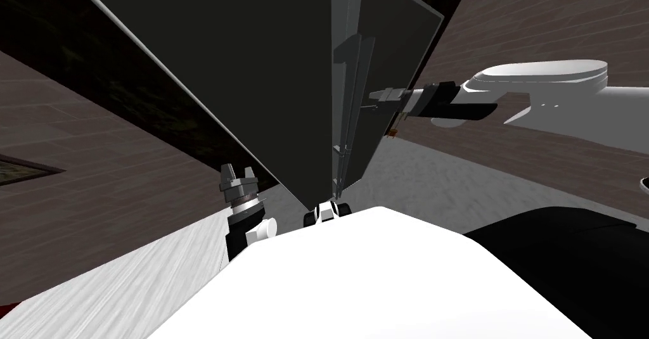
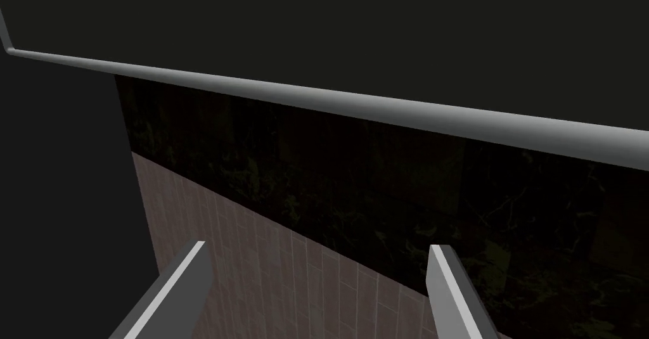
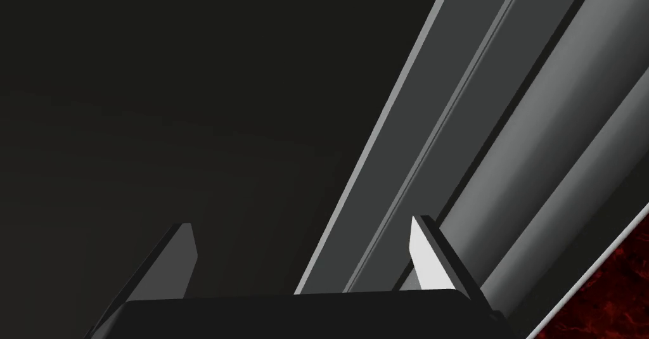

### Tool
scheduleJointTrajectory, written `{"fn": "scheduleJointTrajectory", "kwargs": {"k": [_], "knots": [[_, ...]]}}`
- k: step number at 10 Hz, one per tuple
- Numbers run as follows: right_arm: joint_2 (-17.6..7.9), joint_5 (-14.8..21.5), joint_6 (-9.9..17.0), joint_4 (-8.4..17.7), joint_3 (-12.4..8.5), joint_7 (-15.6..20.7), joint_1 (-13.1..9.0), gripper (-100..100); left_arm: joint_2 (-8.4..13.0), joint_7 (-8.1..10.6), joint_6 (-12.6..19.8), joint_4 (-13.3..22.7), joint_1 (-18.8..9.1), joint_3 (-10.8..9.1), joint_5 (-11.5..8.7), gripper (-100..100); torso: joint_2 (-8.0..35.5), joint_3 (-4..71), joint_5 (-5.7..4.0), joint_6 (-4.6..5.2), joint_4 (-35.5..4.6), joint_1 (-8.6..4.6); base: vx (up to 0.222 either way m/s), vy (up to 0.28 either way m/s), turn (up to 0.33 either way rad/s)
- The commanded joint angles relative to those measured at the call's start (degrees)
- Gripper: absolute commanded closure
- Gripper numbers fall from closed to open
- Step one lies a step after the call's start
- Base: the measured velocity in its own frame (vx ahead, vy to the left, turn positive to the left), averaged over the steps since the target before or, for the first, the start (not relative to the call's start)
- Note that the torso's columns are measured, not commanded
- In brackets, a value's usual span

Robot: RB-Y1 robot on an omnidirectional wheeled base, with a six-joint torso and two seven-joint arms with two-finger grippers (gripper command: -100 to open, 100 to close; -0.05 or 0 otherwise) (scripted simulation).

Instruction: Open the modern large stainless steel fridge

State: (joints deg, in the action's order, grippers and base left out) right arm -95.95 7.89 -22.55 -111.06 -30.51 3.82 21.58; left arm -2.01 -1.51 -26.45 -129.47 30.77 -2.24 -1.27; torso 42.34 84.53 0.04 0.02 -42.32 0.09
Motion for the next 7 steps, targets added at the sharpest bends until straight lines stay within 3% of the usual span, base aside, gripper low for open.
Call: {"fn": "scheduleJointTrajectory", "kwargs": {"k": [1,2,4,5,6,7], "knots": [[-4.4,-0.1,0.6,1.4,-1.3,0.0,-0.7,-100,0.0,0.0,0.0,0.0,0.0,0.0,0.0,0,-0.1,0.1,0.03,-0.18,0.0,-0.01,-0.023,0.056,-0.138],[-5.0,-0.1,0.6,1.4,-1.3,0.0,-0.7,-100,0.0,0.0,0.0,0.0,0.0,0.0,0.0,0,0.0,0.0,0.09,-0.14,0.0,0.1,-0.026,0.039,-0.105],[-8.9,0.3,1.5,2.4,-4.1,-0.5,-0.3,-100,0.0,0.0,0.0,0.0,0.0,0.0,0.0,0,0.3,-0.1,0.2,-0.12,-0.2,0.34,-0.047,0.073,-0.198],[-9.6,0.3,1.5,2.4,-4.1,-0.5,-0.3,-100,0.0,0.0,0.0,0.0,0.0,0.0,0.0,0,0.4,-0.2,0.23,-0.07,-0.2,0.44,-0.041,0.066,-0.171],[-9.6,0.3,1.5,2.4,-4.1,-0.5,-0.3,-100,0.0,0.0,0.0,0.0,0.0,0.0,0.0,0,0.4,-0.3,0.24,-0.18,-0.3,0.41,0.001,0.004,0.018],[-11.7,0.5,1.9,2.9,-5.4,-0.7,-0.1,-100,0.0,0.0,0.0,0.0,0.0,0.0,0.0,0,0.4,-0.3,0.3,-0.31,-0.3,0.44,-0.018,0.035,-0.066]]}}
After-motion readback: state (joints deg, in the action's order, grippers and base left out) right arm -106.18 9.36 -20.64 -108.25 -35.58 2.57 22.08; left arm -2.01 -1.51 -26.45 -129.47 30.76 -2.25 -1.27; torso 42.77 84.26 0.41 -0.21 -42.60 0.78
